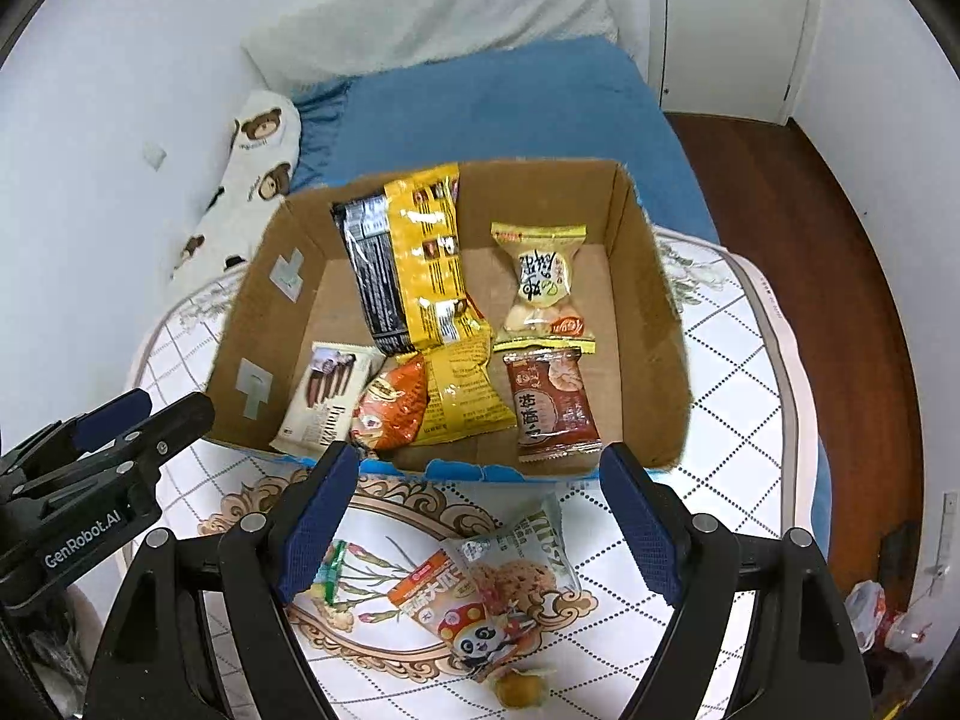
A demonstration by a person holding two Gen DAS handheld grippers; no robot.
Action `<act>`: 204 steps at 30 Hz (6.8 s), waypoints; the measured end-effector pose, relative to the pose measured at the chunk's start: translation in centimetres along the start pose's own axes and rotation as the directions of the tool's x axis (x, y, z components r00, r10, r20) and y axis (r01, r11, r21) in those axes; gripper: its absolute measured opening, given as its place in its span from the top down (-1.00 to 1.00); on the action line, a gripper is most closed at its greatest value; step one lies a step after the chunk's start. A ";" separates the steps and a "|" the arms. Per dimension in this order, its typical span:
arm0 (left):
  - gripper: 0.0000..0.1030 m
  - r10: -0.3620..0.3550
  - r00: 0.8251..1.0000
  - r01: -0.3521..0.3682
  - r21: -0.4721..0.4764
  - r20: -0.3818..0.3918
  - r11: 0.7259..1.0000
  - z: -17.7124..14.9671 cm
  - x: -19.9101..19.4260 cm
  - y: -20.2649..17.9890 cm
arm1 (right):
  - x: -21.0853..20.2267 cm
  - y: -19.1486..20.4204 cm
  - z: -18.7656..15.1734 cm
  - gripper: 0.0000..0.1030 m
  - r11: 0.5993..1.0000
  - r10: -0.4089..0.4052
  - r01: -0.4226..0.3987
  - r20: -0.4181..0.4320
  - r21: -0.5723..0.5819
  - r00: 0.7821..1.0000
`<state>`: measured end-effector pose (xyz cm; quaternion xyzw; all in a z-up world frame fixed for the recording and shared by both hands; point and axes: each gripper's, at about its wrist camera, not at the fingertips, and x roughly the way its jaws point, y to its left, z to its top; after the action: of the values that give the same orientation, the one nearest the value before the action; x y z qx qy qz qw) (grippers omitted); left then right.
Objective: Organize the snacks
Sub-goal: 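Move both tools back toward the remaining snacks on the mattress, then grasp the red spicy strip packet with the left tool while the right tool grasps the orange seed bag, then carry both packets into the box and open both tools, then move both tools back over the remaining snacks, then grasp the red triangle candy with the left tool while the right tool grasps the round bun packet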
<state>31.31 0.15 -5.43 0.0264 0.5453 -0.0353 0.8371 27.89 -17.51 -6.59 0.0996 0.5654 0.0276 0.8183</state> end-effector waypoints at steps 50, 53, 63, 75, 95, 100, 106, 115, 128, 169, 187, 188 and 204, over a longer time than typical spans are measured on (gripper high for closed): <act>-0.75 -0.039 0.887 0.021 -0.044 -0.459 0.999 -21.2 14.9 7.3 | 16.9 3.3 -14.4 -0.33 0.995 -0.032 -0.006 -0.364 -0.102 0.931; -0.75 -0.156 0.867 0.119 -0.107 -0.473 0.987 -21.4 14.2 6.7 | 16.5 3.8 -15.1 -0.31 0.993 -0.011 -0.035 -0.394 -0.109 0.919; -0.66 -0.042 0.878 0.041 -0.012 -0.477 0.999 -23.0 14.7 6.1 | 17.0 5.5 -16.0 -0.32 0.994 -0.005 -0.038 -0.397 -0.100 0.918; -0.12 0.010 0.898 -0.036 -0.050 -0.440 0.998 -25.2 13.9 4.8 | 16.4 5.4 -21.9 -0.40 0.986 -0.038 -0.040 -0.453 -0.161 0.891; 0.17 -0.173 0.966 0.167 -0.045 -0.192 0.985 -12.9 2.7 -1.5 | 3.4 4.4 -21.1 -0.03 0.992 0.115 -0.123 -0.156 -0.039 0.981; 0.16 -0.210 0.971 0.212 0.002 -0.118 0.977 -4.5 -0.1 -2.7 | -1.9 2.7 -13.7 -0.03 0.990 0.137 -0.137 -0.027 -0.023 0.990; 0.16 -0.132 0.983 0.140 0.052 -0.125 0.989 4.1 2.0 -2.1 | -2.9 1.0 -3.4 -0.03 1.000 0.004 -0.003 0.074 -0.006 0.997; 0.16 0.083 0.963 -0.062 0.089 -0.256 0.994 10.0 14.5 -0.3 | 6.5 -2.1 7.8 -0.03 0.964 -0.264 0.264 0.001 -0.033 0.964; -0.39 0.088 0.928 -0.070 0.060 -0.361 0.996 11.8 22.1 1.4 | 16.8 -5.1 12.3 -0.74 0.923 -0.384 0.384 -0.149 -0.033 0.911; -0.40 -0.075 0.994 0.073 0.023 0.074 0.997 0.3 -0.6 0.7 | -1.6 0.8 0.4 -0.74 0.993 -0.104 0.112 0.151 -0.040 0.983; -0.40 -0.158 0.889 0.195 0.044 -0.429 0.980 -25.2 2.5 2.3 | -1.4 -2.3 -19.8 -0.77 0.996 0.033 -0.024 -0.115 0.085 0.993; -0.40 -0.166 0.861 0.210 0.037 -0.480 0.977 -27.2 3.5 2.2 | -1.0 -2.6 -21.0 -0.77 0.995 0.033 -0.021 -0.131 0.096 0.991; 0.17 -0.210 0.770 0.241 -0.030 -0.603 0.970 -33.6 10.3 -0.9 | 2.3 -6.5 -27.5 -0.77 0.983 0.010 0.029 -0.213 0.180 0.977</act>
<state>4.81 1.72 -28.42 -0.0087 0.7809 -0.1384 0.6091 2.67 -19.92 -19.40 0.1676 0.6503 -0.0177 0.7407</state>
